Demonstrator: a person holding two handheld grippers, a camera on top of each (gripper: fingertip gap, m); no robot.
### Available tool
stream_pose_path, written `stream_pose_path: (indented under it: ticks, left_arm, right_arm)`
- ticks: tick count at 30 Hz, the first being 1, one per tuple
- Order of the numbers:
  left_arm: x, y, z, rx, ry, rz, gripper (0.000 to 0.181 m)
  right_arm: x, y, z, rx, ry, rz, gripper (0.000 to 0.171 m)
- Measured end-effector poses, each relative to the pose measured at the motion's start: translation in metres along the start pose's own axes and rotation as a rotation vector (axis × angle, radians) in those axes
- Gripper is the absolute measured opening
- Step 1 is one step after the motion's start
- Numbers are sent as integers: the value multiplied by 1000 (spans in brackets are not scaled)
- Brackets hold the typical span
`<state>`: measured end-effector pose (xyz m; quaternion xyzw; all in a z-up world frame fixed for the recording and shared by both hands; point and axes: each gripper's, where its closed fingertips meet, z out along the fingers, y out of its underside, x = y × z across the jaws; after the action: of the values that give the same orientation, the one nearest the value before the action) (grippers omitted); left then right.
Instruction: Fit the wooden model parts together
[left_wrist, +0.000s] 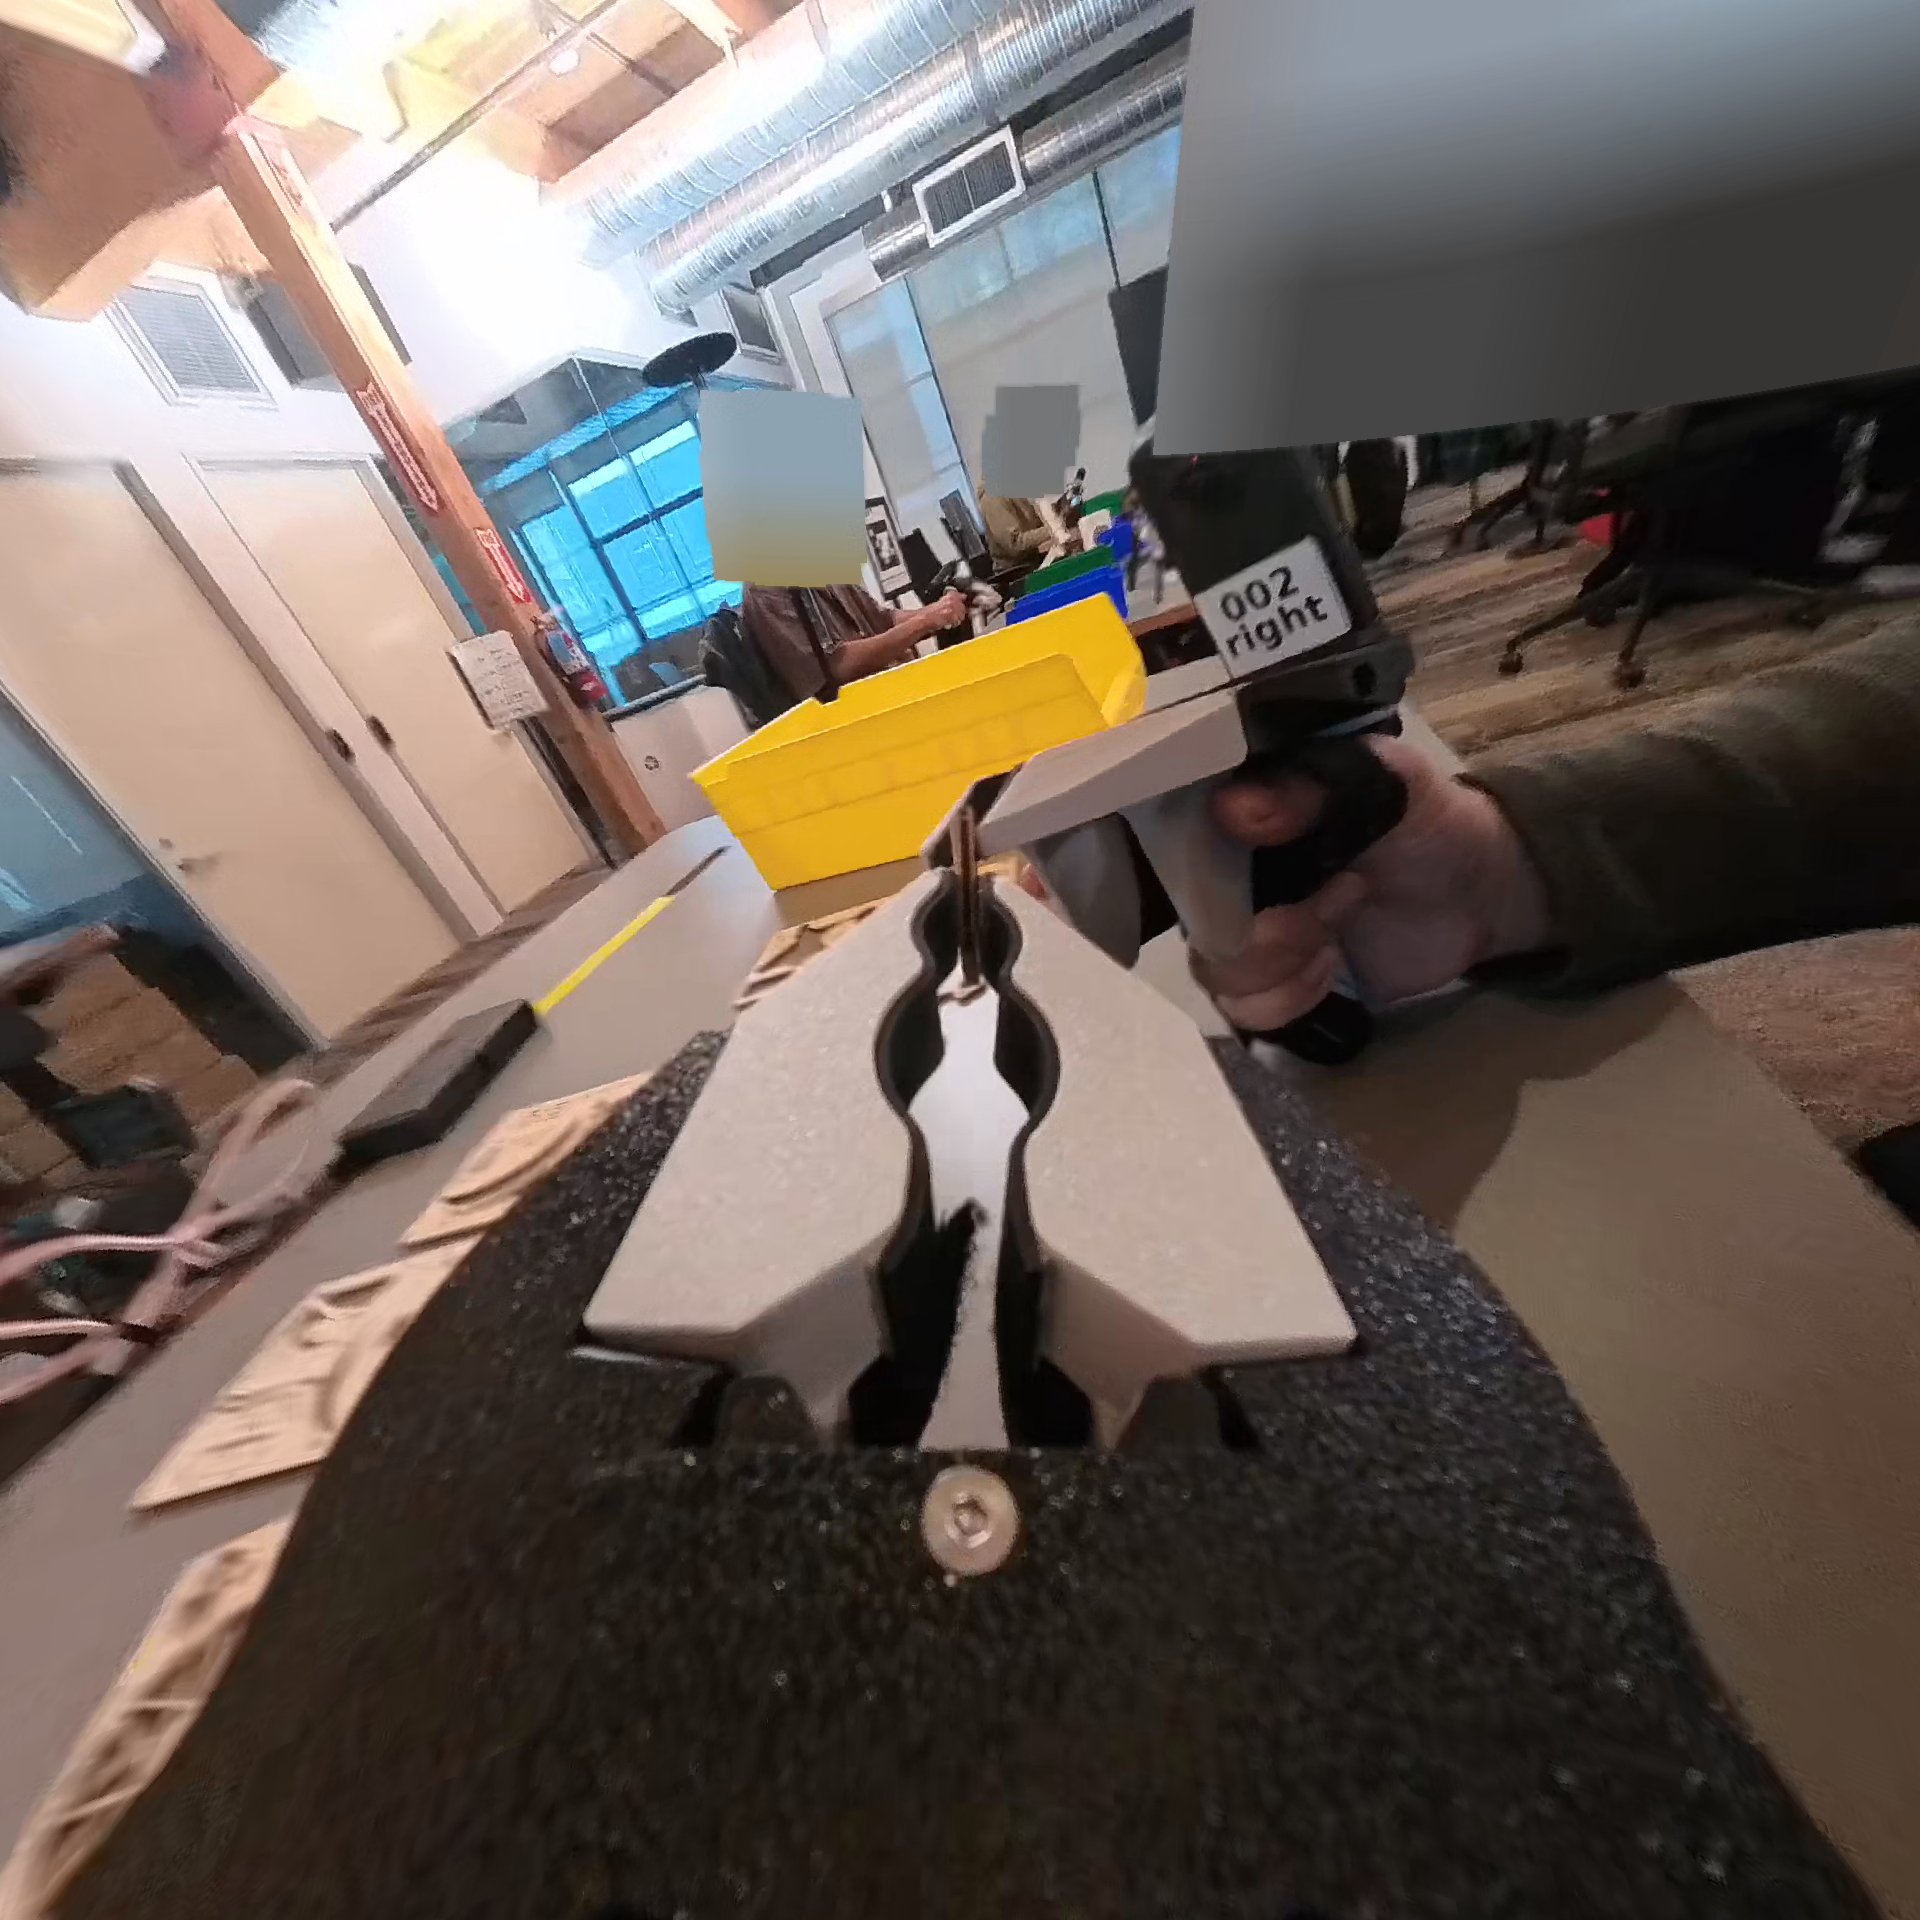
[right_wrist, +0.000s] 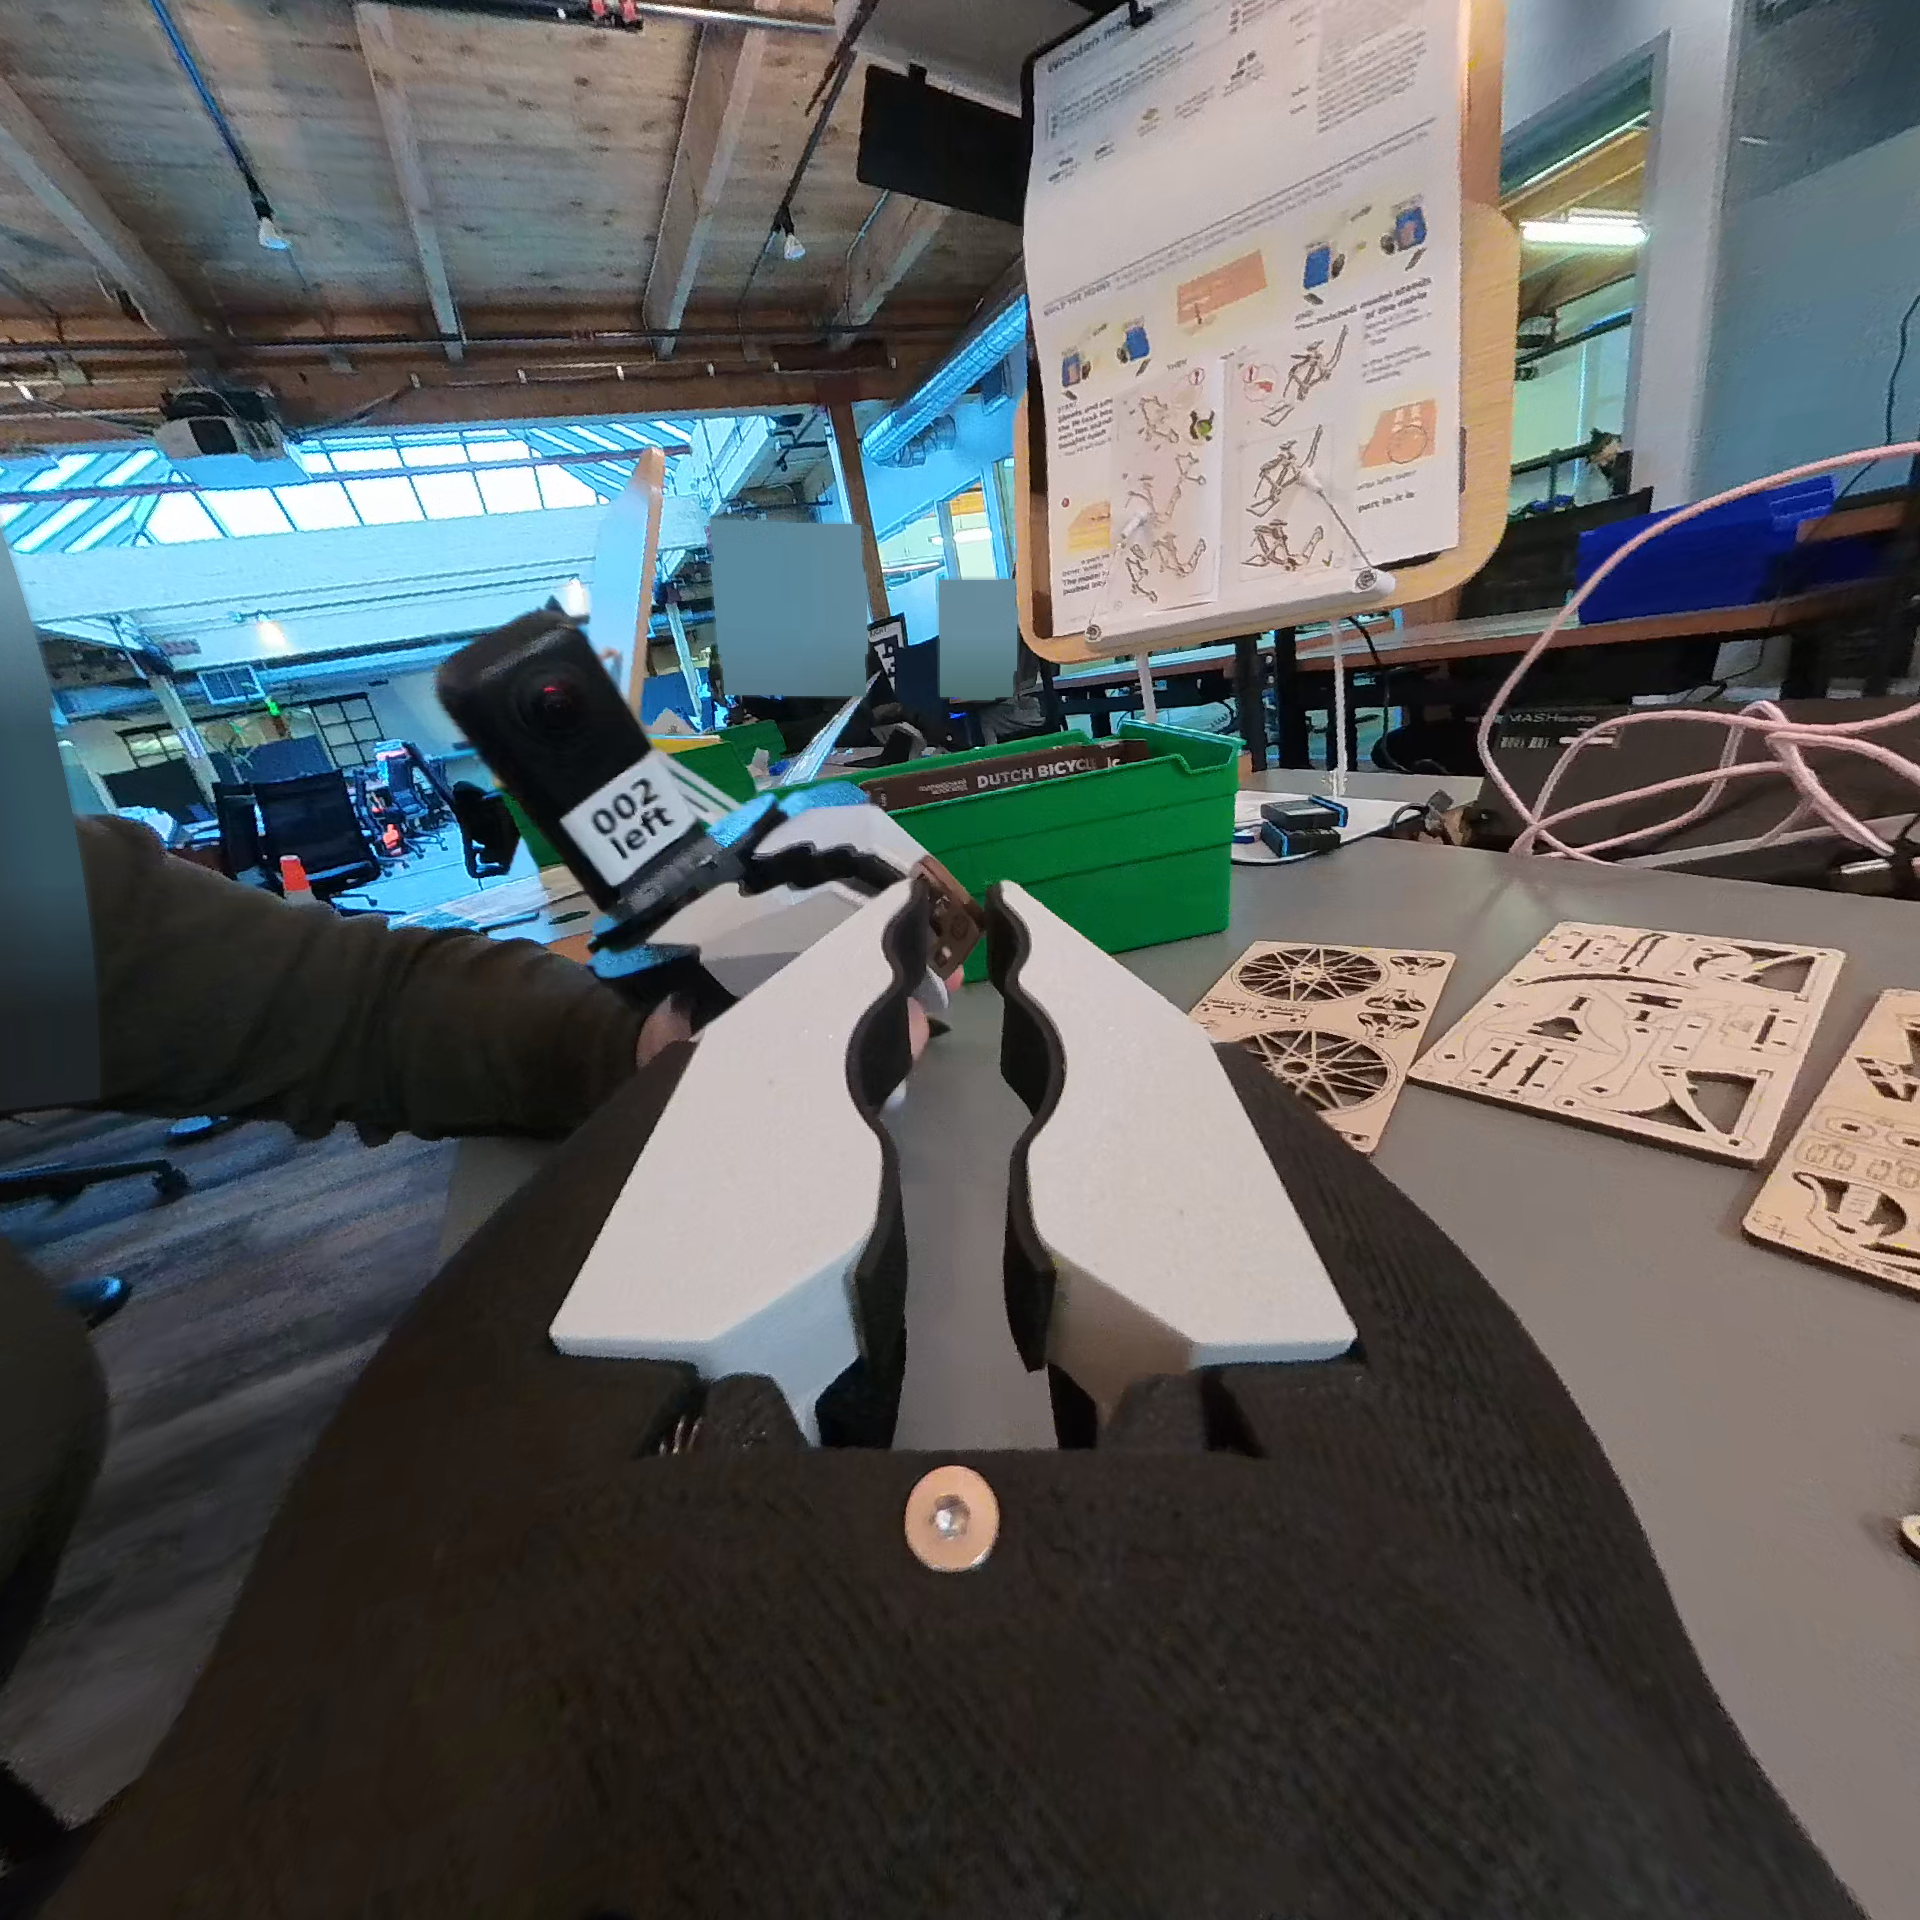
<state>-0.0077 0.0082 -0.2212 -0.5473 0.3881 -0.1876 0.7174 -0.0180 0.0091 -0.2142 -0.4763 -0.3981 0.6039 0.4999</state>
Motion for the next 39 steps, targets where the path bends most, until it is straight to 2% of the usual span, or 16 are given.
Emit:
stream_pose_path:
  ticks: [3,9,13,14,18,23,27,31,33,36,39]
  left_arm:
    - [3,-3,-1,-47,-57,272,1]
    - [1,-1,-1,-127,-144,623,4]
    - [-1,3,-1,-164,-177,777,4]
    - [-1,3,-2,-157,-170,744,4]
    - [-2,-3,-1,-74,-101,304,2]
    - [-1,-3,-1,-15,-3,-2,0]
    - [-2,-4,-1,25,45,-168,0]
    - [-2,-4,-1,40,60,-221,0]
    - [-2,-4,-2,39,48,-182,0]
    - [3,-8,-3,-6,-15,128,1]
    - [5,-9,-3,-42,-57,329,2]
  right_arm:
    - [-3,0,-1,0,-14,6,9]
    - [0,0,-1,3,-1,50,9]
    - [2,3,0,0,-10,123,9]
    - [1,3,0,5,-22,132,9]
    - [1,-3,2,36,-31,124,9]
    - [1,-3,2,33,-20,99,9]
    - [1,-3,2,36,-20,98,8]
    - [2,-2,2,30,-16,91,8]
    - [1,-2,3,23,-18,91,8]
    - [-4,-3,1,28,-54,110,9]
    - [-5,-3,-1,33,-62,127,9]
